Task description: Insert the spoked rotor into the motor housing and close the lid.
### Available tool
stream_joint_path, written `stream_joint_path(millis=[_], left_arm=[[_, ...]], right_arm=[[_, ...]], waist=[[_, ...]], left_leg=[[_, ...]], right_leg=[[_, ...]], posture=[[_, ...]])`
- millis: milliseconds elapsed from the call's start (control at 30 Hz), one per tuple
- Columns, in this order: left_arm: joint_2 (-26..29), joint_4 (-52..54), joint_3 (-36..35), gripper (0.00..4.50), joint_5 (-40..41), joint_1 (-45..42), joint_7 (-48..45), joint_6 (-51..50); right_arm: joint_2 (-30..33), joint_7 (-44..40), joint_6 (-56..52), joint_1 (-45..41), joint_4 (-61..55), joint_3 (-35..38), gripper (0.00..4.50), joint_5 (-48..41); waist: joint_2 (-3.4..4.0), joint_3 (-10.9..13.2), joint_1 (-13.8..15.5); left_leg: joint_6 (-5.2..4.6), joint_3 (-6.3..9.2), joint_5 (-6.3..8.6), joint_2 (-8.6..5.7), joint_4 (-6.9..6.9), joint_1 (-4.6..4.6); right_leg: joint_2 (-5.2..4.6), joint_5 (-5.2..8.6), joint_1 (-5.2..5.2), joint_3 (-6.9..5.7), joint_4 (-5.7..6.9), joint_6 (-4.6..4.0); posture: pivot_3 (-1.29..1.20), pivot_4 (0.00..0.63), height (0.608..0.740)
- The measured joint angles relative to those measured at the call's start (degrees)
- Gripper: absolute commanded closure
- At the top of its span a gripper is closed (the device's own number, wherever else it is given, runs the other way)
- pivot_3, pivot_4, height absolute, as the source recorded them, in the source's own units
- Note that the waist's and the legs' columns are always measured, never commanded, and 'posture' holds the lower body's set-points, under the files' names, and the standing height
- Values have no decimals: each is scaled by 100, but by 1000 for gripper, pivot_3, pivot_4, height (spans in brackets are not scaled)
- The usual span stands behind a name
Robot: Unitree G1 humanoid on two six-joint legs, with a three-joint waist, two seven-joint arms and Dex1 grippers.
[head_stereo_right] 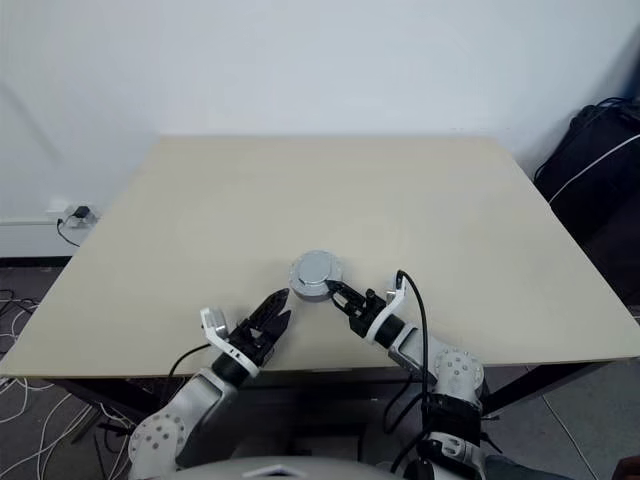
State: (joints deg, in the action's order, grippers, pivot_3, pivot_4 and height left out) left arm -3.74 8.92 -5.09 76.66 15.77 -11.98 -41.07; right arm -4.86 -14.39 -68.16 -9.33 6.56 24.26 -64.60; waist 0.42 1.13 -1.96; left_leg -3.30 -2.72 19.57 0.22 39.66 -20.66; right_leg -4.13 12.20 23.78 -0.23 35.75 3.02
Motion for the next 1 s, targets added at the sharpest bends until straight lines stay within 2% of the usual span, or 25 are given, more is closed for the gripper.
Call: stream_joint_path(millis=[400, 900, 1000], left_arm=[[-2, -207, 350, 40, 533, 17, 142, 331], [1, -216, 474, 40, 664, 13, 72, 555], [2, -236, 490, 587, 678, 9, 72, 548]], right_arm=[[233, 75, -645, 137, -168, -262, 3230, -422], [491, 234, -1083, 485, -451, -487, 3230, -742], [490, 267, -1086, 535, -479, -509, 3230, -804]], waist=[[0, 0, -8], [0, -1, -6], [0, -1, -8]], left_leg=[[4, 0, -2, -19, 2, 2], [3, 0, -2, -23, 8, 2], [2, 0, -2, -23, 10, 2]], right_leg=[[6, 0, -1, 3, 0, -1], [7, 0, -4, 5, 0, -1], [7, 0, -4, 5, 0, 0]], posture=[[0, 0, 740], [0, 0, 740], [0, 0, 740]])
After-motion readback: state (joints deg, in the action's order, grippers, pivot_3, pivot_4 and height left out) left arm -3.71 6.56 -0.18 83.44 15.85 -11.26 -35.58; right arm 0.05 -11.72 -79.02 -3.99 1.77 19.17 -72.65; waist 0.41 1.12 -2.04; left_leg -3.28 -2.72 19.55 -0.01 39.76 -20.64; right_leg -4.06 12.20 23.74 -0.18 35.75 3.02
